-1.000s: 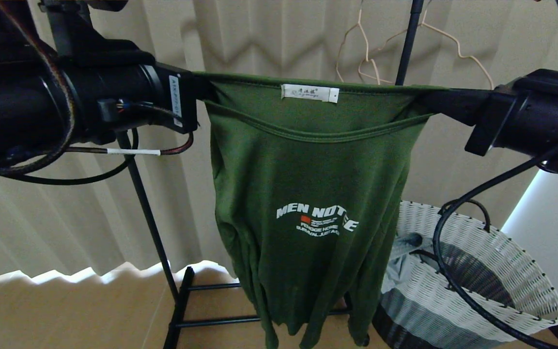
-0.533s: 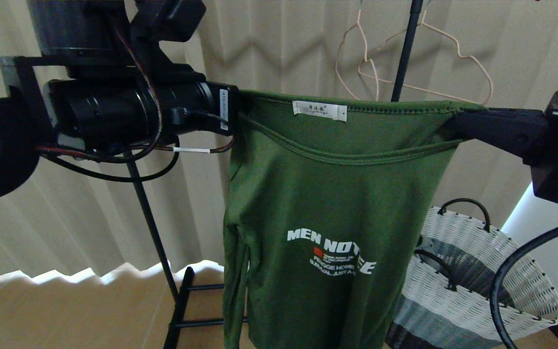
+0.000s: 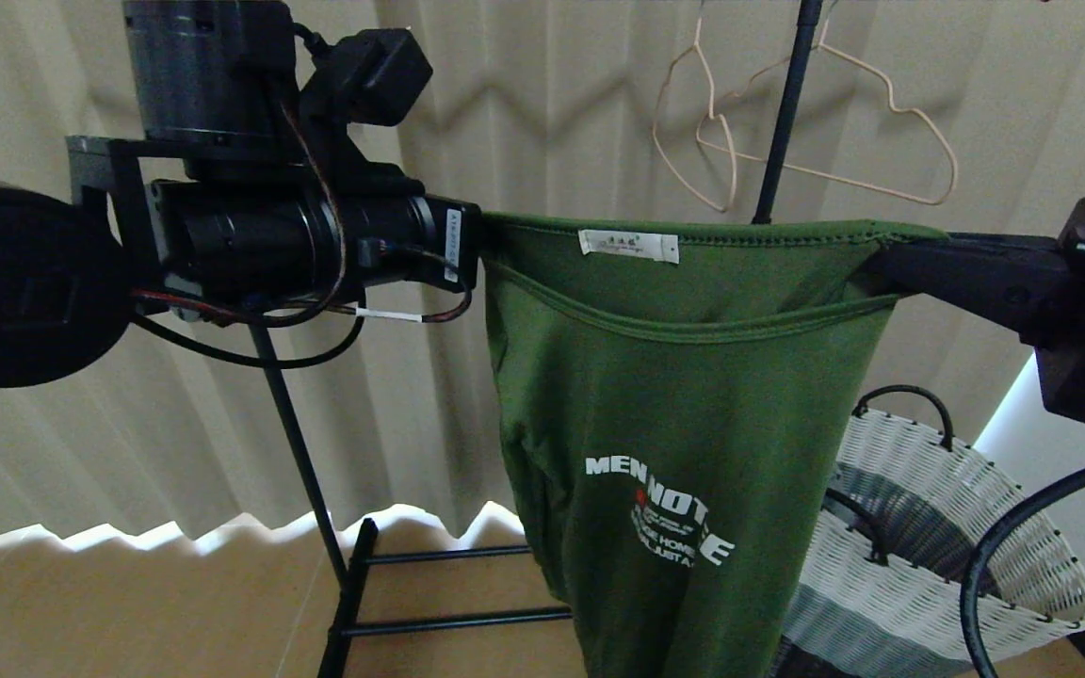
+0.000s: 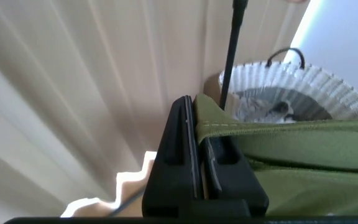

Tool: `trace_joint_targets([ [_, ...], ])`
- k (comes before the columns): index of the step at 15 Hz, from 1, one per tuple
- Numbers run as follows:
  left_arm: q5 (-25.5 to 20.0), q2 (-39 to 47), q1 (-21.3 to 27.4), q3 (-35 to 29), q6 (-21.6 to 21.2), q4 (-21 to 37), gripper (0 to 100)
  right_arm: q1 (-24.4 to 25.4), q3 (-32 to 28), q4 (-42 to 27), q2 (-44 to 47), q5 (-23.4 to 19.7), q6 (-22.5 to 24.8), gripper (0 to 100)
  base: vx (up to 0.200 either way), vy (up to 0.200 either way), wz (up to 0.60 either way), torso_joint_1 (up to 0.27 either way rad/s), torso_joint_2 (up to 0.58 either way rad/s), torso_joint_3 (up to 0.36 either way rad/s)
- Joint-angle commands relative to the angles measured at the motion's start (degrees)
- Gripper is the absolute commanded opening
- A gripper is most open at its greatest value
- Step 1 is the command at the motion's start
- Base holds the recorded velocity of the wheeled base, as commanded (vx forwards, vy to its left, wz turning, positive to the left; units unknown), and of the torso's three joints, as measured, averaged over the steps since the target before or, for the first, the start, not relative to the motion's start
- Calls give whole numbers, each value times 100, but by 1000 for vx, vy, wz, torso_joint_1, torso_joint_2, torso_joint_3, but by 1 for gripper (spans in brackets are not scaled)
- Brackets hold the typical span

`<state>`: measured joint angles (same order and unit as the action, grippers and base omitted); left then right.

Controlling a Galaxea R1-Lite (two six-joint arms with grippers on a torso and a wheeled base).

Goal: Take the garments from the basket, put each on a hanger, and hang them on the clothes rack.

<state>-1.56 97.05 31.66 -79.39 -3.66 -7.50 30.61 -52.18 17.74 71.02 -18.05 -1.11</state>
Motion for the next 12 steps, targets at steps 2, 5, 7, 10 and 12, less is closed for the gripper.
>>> trace_joint_targets([
  [2,-64,-925,7,-33,-39,890,0,-468,-240,344,659,4,76,0,0,0,0,0,0,0],
  [5,-995,-1716,-2,99,-30,1708,0,-583,-733,511,1370,4,58,0,0,0,0,0,0,0],
  [7,-1285,-2085,25,406,-30,1936,0,-583,-1058,617,1748,4,49,0,0,0,0,0,0,0],
  [10,-1303,-2357,192,916,-56,1857,0,-583,-1286,634,2056,4,41,0,0,0,0,0,0,0],
  [12,-1294,-2392,244,978,-56,1796,0,-583,-1295,634,2082,4,41,0,0,0,0,0,0,0],
])
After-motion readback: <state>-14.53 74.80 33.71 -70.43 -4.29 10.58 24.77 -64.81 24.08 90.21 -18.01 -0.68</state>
